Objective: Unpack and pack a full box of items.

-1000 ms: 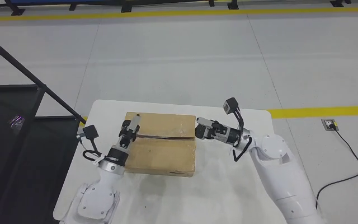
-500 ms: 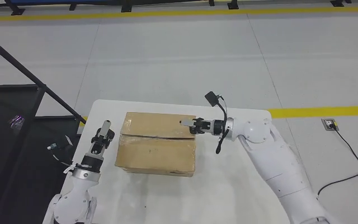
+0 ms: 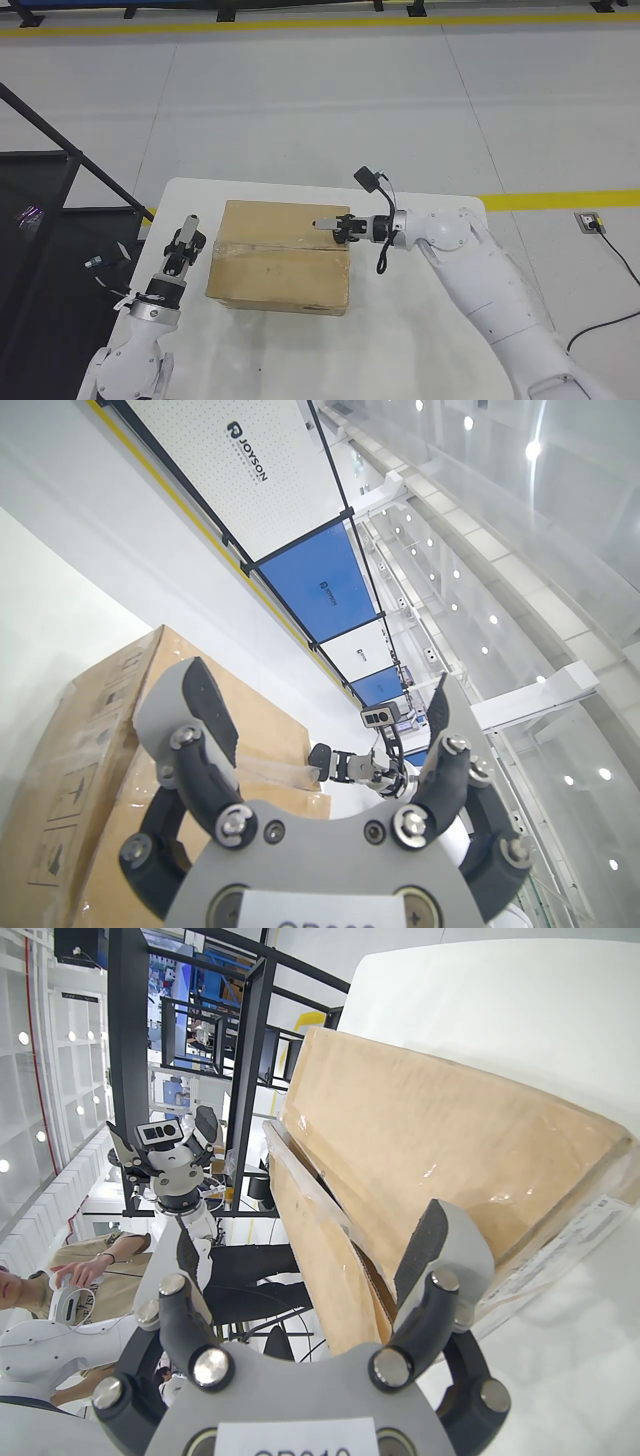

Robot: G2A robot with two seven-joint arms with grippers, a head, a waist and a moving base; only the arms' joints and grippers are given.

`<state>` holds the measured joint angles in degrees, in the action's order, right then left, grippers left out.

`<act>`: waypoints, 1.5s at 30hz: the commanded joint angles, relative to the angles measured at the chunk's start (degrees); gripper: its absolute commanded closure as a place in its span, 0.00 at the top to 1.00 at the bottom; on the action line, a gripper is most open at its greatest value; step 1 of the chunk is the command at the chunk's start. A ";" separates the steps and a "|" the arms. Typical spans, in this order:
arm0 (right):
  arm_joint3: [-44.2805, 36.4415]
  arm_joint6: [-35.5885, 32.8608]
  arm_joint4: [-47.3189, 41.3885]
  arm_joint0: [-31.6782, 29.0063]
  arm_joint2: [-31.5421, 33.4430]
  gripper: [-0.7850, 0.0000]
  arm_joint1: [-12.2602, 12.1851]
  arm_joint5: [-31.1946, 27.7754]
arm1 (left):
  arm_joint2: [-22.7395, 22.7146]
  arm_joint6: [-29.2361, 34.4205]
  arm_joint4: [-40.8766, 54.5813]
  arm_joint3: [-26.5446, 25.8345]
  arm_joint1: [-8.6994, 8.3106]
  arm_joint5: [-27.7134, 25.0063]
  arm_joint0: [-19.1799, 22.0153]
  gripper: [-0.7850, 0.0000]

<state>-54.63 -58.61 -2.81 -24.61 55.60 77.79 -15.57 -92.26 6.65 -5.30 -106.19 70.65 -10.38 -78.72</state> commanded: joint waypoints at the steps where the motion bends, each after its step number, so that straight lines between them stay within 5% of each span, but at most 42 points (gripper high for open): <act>1: -0.45 -0.19 0.73 0.20 -0.44 1.00 0.05 -0.64 | -0.06 -0.06 0.04 0.07 0.02 0.06 -0.01 1.00; 14: -3.97 1.57 9.21 -1.56 -0.97 0.99 -0.94 -6.15 | -0.41 0.05 0.39 -0.31 0.09 -0.31 -0.47 1.00; 18: -5.47 4.97 12.65 -2.28 -1.03 0.85 -1.14 -5.29 | -0.36 0.18 0.34 -0.42 0.12 -0.35 -0.52 1.00; 19: -5.94 5.78 13.41 -2.60 -1.08 0.73 -1.18 -5.15 | -0.36 0.15 0.34 -0.45 0.12 -0.44 -0.52 1.00; 20: -6.43 6.25 14.34 -2.80 -1.14 0.49 -1.25 -5.01 | -0.37 0.14 0.34 -0.47 0.13 -0.48 -0.53 1.00; 25: -8.47 6.62 17.57 -3.47 -1.44 0.40 -1.53 -3.74 | -0.59 0.02 0.54 -0.62 0.16 -0.49 -0.62 1.00; 36: -11.65 8.26 22.23 -4.85 -1.65 0.35 -1.92 -1.10 | -0.89 0.15 0.80 -0.42 0.21 -0.48 -0.47 1.00; 40: -12.61 8.97 22.89 -5.52 -1.19 0.00 -2.12 -0.47 | -0.84 0.38 0.75 -0.16 0.22 -0.39 -0.24 1.00; 45: -13.60 9.64 22.30 -6.09 -0.34 0.00 -2.27 0.55 | -0.56 1.15 0.84 0.58 0.23 -0.27 0.08 1.00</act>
<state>-68.06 -49.10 19.77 -30.59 55.12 75.53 -15.15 -92.90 7.60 -4.42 -105.78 70.88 -10.64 -78.70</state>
